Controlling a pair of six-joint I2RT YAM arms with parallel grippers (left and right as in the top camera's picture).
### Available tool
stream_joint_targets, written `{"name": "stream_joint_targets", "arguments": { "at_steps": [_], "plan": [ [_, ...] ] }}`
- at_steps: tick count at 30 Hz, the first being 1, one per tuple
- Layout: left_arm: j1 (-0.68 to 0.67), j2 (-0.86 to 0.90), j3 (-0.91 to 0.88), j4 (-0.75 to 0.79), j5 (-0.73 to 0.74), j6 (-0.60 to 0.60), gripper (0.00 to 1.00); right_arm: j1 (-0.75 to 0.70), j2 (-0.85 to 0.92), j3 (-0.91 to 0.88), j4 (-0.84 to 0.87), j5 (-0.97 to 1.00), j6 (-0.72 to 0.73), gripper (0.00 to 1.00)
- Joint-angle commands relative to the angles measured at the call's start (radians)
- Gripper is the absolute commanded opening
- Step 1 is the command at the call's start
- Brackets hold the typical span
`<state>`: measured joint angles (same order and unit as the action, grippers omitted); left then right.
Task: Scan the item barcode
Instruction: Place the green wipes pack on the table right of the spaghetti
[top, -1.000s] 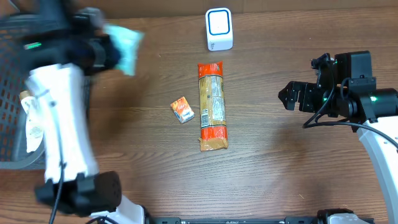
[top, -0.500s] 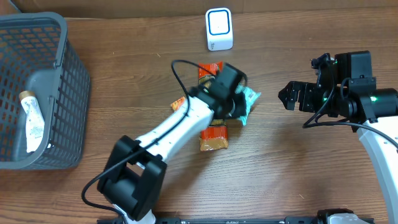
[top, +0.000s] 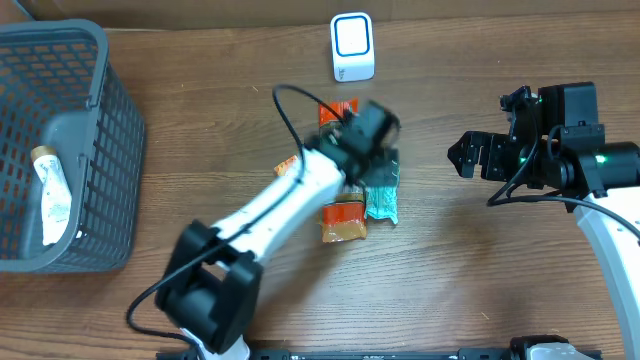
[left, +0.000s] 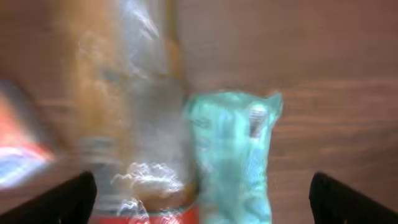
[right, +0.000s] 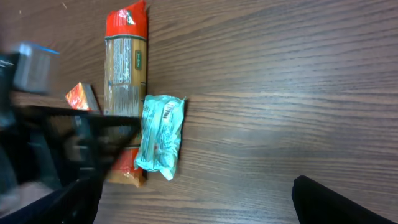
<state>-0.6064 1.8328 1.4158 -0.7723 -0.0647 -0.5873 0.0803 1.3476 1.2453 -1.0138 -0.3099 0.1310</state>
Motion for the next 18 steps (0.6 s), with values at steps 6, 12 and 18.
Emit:
{"name": "stream_joint_targets", "arguments": {
  "at_steps": [6, 12, 18],
  "plan": [
    [0.519, -0.153, 0.632, -0.409, -0.074, 0.237, 1.0, 0.005, -0.004, 0.022, 0.002, 0.002, -0.001, 1.0],
    [0.932, -0.138, 0.674, -0.466, -0.116, 0.383, 0.92, 0.005, -0.004, 0.022, -0.003, 0.002, -0.001, 1.0],
    [1.188, -0.069, 0.531, -0.301, -0.144, 0.462, 0.88, 0.005, -0.004, 0.022, -0.018, 0.002, -0.002, 1.0]
  ]
}}
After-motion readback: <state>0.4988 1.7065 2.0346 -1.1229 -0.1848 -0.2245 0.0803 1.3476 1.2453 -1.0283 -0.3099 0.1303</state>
